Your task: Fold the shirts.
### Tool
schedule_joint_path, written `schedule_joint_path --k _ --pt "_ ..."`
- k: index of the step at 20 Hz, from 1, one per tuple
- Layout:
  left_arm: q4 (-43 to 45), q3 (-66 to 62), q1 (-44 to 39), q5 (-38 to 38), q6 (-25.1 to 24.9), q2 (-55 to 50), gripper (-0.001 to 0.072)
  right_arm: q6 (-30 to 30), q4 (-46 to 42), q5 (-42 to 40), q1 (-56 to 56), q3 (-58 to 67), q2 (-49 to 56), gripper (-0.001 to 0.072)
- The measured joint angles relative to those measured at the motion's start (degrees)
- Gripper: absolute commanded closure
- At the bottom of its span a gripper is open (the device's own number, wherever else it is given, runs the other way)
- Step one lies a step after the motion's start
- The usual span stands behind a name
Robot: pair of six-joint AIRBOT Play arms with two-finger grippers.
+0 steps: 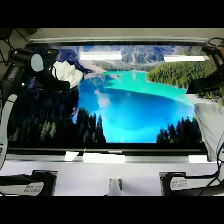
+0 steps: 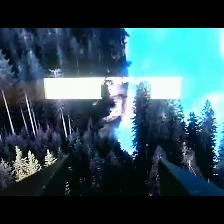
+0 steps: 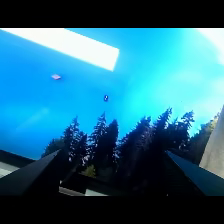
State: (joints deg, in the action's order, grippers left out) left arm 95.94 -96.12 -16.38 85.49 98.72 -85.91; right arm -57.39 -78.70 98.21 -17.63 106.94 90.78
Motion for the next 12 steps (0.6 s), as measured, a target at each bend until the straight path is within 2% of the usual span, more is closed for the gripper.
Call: schedule_joint_path --k 4,8,10,12 --pt "0.0 0.0 0.0 -5.0 0.0 -0.1 0.0046 0.0 0.2 -3.9 0.0 0.0 0.0 0.0046" --pt "0.1 -0.1 0.3 -18.1 0.2 -1.2 0.0057 -1.2 2.2 -10.4 0.0 0.0 0.0 0.0046" --pt "0.8 -1.0 2.7 -24.0 3.6 -3.9 0.0056 -2.9 4.3 -13.2 0.0 0.0 0.0 0.0046" --pt "-1.6 -2.9 7.5 -26.0 7.1 -7.8 0.0045 -4.0 6.9 -15.6 0.0 0.0 0.0 0.0046"
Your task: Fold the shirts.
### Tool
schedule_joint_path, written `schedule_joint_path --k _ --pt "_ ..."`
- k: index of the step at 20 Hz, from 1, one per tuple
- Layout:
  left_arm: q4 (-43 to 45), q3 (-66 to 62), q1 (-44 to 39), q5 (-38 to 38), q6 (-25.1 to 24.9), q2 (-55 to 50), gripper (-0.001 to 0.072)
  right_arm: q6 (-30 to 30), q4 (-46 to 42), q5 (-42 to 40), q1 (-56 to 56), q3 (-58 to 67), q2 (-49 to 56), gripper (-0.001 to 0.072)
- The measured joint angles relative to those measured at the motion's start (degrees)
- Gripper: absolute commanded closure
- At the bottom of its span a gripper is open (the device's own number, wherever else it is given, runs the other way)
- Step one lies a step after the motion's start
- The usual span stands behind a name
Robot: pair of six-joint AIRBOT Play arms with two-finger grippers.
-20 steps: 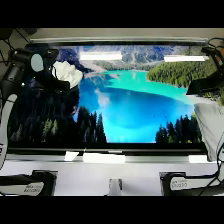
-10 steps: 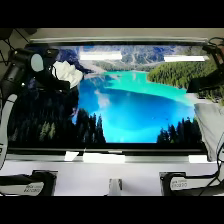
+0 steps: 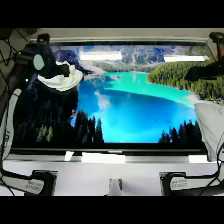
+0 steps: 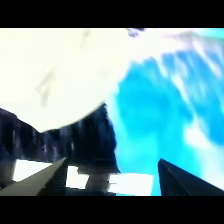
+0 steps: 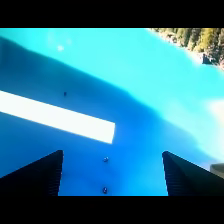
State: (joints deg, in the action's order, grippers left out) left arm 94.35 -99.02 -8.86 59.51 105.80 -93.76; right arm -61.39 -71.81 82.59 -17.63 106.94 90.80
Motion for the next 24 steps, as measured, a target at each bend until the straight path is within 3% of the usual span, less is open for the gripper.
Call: schedule_joint_path --k 3,6,12,13,14,15,19,23,24 --pt "-10.8 -2.1 10.5 -0.5 2.8 -6.5 0.0046 -0.3 3.8 -2.2 0.0 0.0 0.0 0.0046" --pt "-23.6 -2.8 18.7 -1.5 2.1 -12.1 0.0046 0.8 7.5 -3.1 0.0 0.0 0.0 0.0046" --pt "-34.4 -3.2 21.4 -11.1 -2.8 -18.4 0.0059 4.1 12.8 -2.6 0.0 0.0 0.0 0.0046" --pt "-35.1 -3.3 21.2 -12.8 -3.1 -19.3 0.0184 4.4 13.5 -2.1 0.0 0.0 0.0 0.0046" --pt "-35.7 -3.3 20.9 -14.1 -3.1 -19.9 0.0453 4.5 14.3 -1.6 0.0 0.0 0.0 0.0046" --pt "-36.3 -3.3 20.7 -15.1 -3.1 -20.4 0.0670 4.7 15.1 -1.1 0.0 0.0 0.0 0.0046" --pt "-38.8 -3.6 19.9 -15.4 -5.5 -19.9 0.0675 5.7 17.2 0.4 0.0 0.0 0.0 0.0047" --pt "-40.1 -3.8 17.1 -12.5 -13.8 -12.0 0.0676 5.0 19.6 -1.3 0.0 0.0 0.0 0.0050" --pt "-40.0 -3.8 15.8 -12.2 -16.1 -8.7 0.0676 4.9 20.8 -1.4 0.0 0.0 0.0 0.0138"
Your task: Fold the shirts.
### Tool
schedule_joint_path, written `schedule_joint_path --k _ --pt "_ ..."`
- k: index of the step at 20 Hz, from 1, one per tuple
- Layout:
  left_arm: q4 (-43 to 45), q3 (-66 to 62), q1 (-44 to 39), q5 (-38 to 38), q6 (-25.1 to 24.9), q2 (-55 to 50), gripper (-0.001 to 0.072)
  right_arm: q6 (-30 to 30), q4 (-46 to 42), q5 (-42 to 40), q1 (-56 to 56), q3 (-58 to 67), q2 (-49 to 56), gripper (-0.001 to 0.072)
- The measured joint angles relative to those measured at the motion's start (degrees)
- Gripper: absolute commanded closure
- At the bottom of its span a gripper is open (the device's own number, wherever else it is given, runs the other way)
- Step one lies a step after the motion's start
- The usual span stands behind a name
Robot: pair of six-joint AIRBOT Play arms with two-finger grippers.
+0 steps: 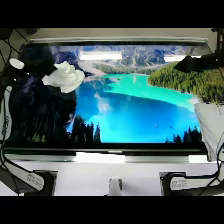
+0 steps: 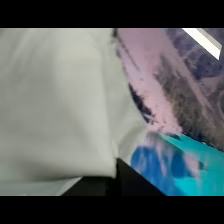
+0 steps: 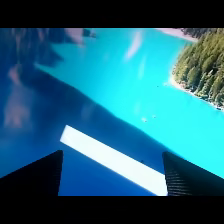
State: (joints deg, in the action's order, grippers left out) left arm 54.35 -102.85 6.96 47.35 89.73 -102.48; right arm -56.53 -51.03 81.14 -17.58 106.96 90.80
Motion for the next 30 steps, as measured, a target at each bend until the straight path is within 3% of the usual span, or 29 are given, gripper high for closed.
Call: schedule_joint_path --k 1,4,5,8,12,16,20,24,30 --pt "0.5 0.0 -1.7 0.7 -1.9 3.7 0.0676 0.0 1.7 0.3 0.0 0.0 0.0 0.0226" --pt "3.0 0.0 -8.0 1.9 -5.2 15.3 0.0675 2.5 10.2 3.1 0.0 0.0 -0.6 0.0220" --pt "3.8 0.0 -10.8 2.0 -6.0 19.4 0.0676 3.2 13.8 3.3 0.0 0.1 -1.1 0.0203" --pt "7.0 0.0 -20.3 2.5 -6.4 29.3 0.0676 5.9 23.6 3.5 0.0 0.1 -4.3 0.0013" --pt "20.6 0.9 -32.2 6.7 0.5 35.0 0.0675 7.1 26.3 4.8 0.0 0.1 -11.3 0.0008" --pt "27.8 8.1 -39.9 9.9 7.4 33.7 0.0675 5.4 15.0 9.3 0.0 0.1 -18.3 0.0048" --pt "28.6 18.3 -45.5 9.9 12.3 27.5 0.0675 3.0 -0.8 14.4 0.0 -0.3 -22.3 0.0048" --pt "30.6 22.9 -47.3 14.3 11.3 22.3 0.0675 1.8 -8.3 18.2 0.0 -6.3 -23.3 0.0048" --pt "37.6 24.4 -44.1 20.8 9.4 22.0 0.0675 0.7 -11.6 15.6 0.8 -31.7 -23.6 0.0047"
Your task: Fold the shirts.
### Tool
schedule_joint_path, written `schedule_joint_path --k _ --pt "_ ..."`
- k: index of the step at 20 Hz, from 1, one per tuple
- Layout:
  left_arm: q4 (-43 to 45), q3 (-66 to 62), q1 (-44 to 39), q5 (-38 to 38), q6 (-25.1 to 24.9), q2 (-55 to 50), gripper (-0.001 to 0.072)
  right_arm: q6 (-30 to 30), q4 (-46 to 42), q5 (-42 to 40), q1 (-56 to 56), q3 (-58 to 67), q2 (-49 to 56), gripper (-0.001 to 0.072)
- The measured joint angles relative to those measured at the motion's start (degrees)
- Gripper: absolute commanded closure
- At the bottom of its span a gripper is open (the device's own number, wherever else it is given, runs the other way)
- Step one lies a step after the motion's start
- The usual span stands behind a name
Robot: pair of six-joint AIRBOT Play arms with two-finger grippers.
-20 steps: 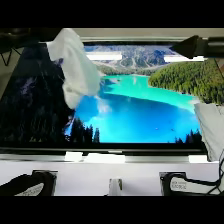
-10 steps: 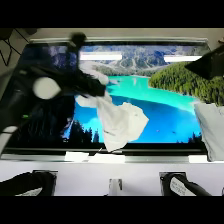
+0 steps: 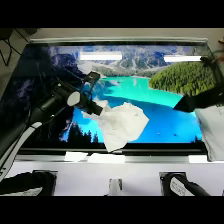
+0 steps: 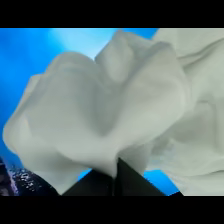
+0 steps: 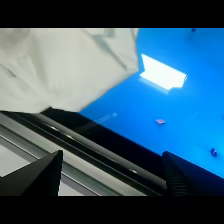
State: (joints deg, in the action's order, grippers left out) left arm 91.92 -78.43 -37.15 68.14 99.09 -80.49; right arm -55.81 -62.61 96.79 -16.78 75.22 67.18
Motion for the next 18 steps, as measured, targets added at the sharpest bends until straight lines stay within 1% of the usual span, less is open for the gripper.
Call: schedule_joint_path --k 2,4,6,11,12,13,14,15,16,17,18 --pt "0.4 0.1 0.3 0.9 -0.2 0.2 0.0675 -0.4 0.1 -4.7 2.5 -9.6 -0.1 0.0044" --pt "0.5 0.2 0.3 1.4 -0.3 0.2 0.0675 -1.7 0.0 -11.4 5.4 -17.6 0.3 0.0045" --pt "0.9 0.2 0.3 1.6 -0.3 0.3 0.0675 -3.0 0.8 -17.0 7.8 -23.1 1.8 0.0046" --pt "1.0 0.2 0.3 1.9 -0.4 0.3 0.0675 -5.0 4.5 -26.4 12.7 -28.1 8.6 0.0052" --pt "1.0 0.2 0.3 1.9 -0.4 0.3 0.0674 -5.2 5.6 -27.9 13.6 -28.5 9.8 0.0073" --pt "1.0 0.2 0.2 1.9 -0.4 0.3 0.0675 -5.2 6.5 -29.6 14.6 -28.7 11.0 0.0170" --pt "1.0 0.2 0.2 1.9 -0.4 0.3 0.0675 -5.3 7.2 -31.3 15.5 -28.9 11.9 0.0170" --pt "1.0 0.2 0.2 1.9 -0.5 0.3 0.0675 -5.7 8.2 -32.8 16.3 -29.0 12.6 0.0192" --pt "1.1 0.2 0.1 2.0 -0.5 0.3 0.0675 -5.8 8.9 -34.2 17.0 -29.0 13.1 0.0458" --pt "1.1 0.2 0.1 2.0 -0.5 0.3 0.0675 -5.9 9.6 -36.5 17.7 -29.2 13.6 0.0675" --pt "1.1 0.2 0.1 2.0 -0.5 0.3 0.0675 -5.9 9.2 -37.9 17.9 -29.2 13.9 0.0685"
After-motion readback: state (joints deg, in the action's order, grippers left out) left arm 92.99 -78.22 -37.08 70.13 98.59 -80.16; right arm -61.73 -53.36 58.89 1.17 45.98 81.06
